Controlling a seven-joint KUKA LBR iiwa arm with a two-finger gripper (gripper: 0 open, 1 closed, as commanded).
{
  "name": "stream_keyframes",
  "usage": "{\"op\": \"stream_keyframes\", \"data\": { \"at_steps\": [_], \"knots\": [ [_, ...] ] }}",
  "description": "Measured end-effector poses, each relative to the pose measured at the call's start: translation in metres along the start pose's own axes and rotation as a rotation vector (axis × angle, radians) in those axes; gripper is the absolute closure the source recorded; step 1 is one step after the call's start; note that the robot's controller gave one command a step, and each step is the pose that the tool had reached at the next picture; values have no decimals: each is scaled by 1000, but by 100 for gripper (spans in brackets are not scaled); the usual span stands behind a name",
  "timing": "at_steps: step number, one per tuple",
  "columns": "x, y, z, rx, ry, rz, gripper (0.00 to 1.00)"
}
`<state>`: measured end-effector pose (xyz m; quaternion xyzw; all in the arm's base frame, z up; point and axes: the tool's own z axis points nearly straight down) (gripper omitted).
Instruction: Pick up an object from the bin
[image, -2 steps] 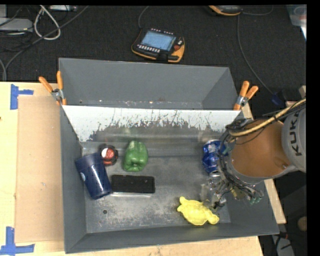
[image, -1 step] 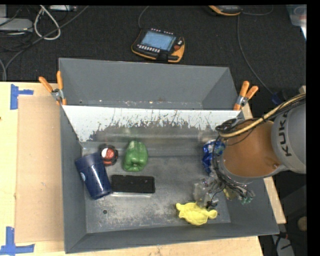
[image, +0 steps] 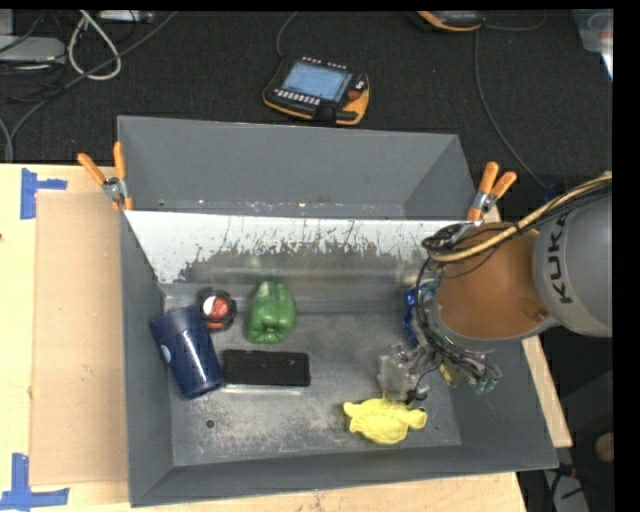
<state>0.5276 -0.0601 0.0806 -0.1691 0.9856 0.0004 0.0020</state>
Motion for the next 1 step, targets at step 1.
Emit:
{"op": "stream_keyframes", "data": {
  "at_steps": [1],
  "knots": [
    [-18,4,-38,-3,0,-121,0]
  ]
}}
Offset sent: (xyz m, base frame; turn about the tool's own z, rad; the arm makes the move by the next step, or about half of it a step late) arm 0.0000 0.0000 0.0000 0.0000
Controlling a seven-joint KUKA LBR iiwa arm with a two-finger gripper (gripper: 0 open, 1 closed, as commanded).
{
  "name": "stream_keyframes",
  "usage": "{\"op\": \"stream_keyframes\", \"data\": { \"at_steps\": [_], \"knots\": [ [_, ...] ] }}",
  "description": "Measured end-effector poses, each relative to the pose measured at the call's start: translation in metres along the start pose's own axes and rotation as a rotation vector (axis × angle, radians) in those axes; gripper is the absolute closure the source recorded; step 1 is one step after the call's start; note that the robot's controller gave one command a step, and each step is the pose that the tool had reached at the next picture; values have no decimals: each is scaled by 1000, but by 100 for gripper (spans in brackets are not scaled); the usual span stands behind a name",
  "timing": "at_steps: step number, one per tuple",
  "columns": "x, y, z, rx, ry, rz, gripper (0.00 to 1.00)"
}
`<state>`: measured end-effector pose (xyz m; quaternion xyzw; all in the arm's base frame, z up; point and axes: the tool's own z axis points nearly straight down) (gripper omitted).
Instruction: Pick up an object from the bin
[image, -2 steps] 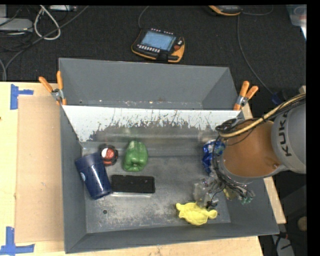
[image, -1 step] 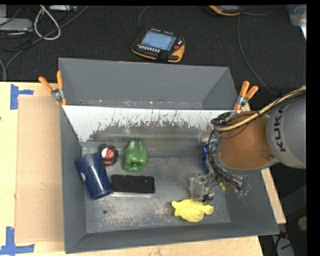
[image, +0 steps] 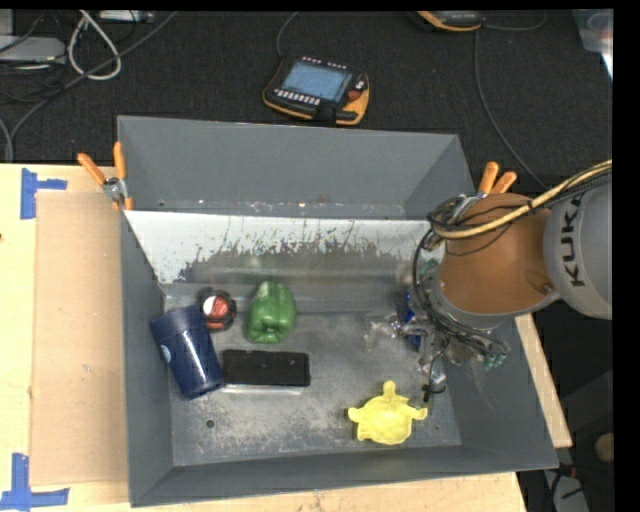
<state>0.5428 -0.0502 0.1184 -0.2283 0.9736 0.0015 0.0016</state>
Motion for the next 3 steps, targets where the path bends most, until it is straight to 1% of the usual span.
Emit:
{"op": "stream_keyframes", "data": {
  "at_steps": [1,2,3],
  "knots": [
    [0,0,0,0,0,1,0],
    [3,13,48,-4,4,147,0],
    [11,40,45,-2,2,36,100]
  ]
}}
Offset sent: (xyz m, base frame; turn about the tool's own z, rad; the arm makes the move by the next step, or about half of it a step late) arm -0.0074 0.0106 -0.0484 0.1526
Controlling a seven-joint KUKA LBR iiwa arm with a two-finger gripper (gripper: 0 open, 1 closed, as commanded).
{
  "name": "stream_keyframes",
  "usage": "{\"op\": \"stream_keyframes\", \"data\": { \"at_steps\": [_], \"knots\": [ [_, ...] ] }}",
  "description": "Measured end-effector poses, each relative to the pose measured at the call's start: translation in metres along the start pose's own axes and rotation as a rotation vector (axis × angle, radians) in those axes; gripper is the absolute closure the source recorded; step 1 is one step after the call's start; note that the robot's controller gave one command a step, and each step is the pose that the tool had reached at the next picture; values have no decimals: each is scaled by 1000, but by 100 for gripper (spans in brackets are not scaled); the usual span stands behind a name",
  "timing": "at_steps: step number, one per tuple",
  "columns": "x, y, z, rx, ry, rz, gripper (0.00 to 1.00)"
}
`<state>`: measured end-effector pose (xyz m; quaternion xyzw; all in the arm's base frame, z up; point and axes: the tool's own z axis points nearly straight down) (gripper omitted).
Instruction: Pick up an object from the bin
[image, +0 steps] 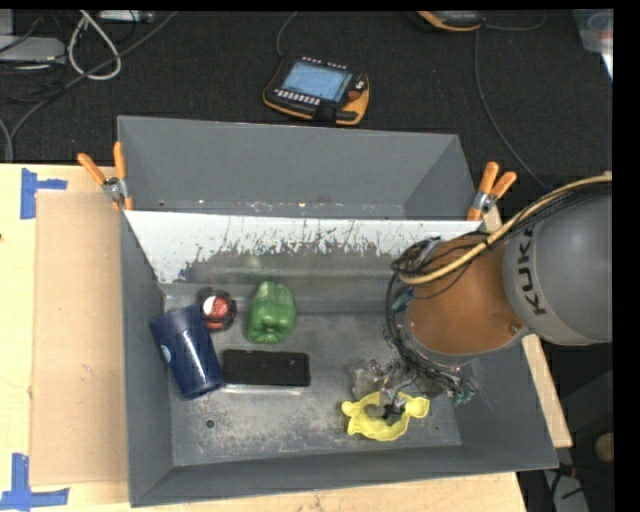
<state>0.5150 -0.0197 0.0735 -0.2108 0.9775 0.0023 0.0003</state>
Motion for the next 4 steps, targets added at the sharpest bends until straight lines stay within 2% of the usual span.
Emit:
{"op": "stream_keyframes", "data": {
  "at_steps": [2,3,4],
  "knots": [
    [0,0,-1,0,0,-2,100],
    [15,66,-29,-3,0,-241,100],
    [5,9,-14,1,2,-12,100]
  ]
}}
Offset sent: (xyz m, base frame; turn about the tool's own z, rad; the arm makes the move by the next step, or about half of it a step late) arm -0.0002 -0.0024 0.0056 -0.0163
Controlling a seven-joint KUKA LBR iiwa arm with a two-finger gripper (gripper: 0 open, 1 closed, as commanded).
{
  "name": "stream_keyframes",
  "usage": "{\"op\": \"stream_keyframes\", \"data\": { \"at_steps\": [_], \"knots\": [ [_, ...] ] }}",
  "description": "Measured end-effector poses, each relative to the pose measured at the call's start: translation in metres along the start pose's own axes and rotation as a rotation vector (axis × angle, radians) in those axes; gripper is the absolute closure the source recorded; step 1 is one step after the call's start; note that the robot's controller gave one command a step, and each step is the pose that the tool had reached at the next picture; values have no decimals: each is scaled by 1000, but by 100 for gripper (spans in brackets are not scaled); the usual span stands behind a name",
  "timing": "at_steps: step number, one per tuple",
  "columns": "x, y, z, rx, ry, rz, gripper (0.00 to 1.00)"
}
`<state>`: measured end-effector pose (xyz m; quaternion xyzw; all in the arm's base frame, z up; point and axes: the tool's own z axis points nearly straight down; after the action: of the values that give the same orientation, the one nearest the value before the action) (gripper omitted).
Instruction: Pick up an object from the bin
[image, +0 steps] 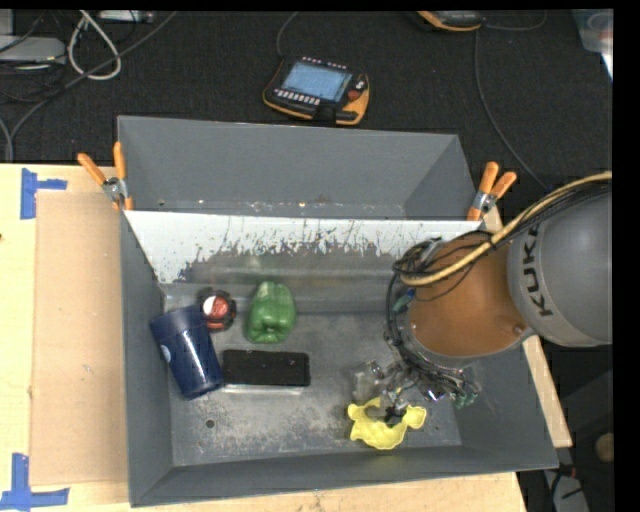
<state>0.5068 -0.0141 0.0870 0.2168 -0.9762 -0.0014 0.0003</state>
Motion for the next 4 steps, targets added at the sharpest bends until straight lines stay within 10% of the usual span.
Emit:
{"op": "stream_keyframes", "data": {
  "at_steps": [1,3,4],
  "knots": [
    [10,34,-76,-7,-2,-200,100],
    [14,22,-46,-4,-5,-245,100],
    [10,19,-98,-5,-5,-153,100]
  ]
}}
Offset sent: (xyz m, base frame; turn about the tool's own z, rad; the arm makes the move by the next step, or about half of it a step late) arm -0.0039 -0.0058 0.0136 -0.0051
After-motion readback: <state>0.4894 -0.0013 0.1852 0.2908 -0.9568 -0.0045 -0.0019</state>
